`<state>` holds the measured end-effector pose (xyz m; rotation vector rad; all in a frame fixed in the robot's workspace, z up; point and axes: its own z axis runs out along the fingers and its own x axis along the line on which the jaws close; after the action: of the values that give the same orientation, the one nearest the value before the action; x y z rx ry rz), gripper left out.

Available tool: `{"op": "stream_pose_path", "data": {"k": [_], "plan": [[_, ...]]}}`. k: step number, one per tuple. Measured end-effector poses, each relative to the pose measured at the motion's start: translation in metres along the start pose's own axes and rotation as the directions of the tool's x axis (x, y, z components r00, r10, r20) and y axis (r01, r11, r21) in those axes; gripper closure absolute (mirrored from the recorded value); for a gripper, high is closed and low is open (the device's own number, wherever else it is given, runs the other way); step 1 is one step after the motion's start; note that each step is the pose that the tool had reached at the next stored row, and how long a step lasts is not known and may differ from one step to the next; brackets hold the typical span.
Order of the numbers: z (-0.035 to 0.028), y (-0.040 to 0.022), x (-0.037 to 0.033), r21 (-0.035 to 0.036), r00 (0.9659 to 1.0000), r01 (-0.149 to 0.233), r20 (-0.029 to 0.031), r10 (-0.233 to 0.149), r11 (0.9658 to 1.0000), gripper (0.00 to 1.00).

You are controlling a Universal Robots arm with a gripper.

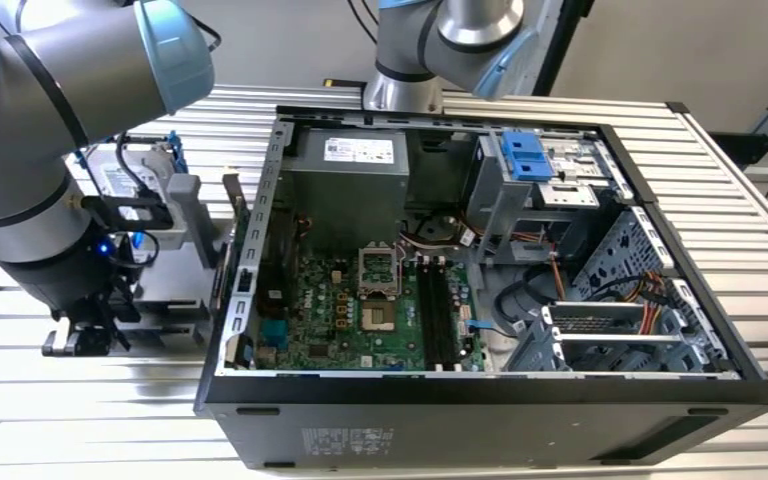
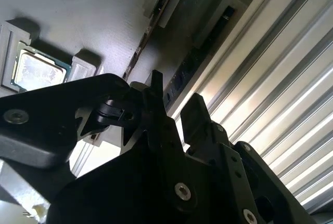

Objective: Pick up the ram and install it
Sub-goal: 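Pick up the ram and move it above insertion slot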

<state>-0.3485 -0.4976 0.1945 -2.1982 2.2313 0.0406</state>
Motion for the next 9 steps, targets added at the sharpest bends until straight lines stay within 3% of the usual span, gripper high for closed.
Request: {"op": "stream_pose_path", "data": {"k": [5, 6, 9], "plan": [[0.0001, 0.0, 0.0, 0.0, 1.0, 0.0, 0.0, 0.0, 1.0, 0.0], [0.0001, 0.0, 0.0, 0.0, 1.0, 0.0, 0.0, 0.0, 1.0, 1.0], [0.0001, 0.0, 0.0, 0.0, 1.0, 0.0, 0.0, 0.0, 1.0, 1.0]]}}
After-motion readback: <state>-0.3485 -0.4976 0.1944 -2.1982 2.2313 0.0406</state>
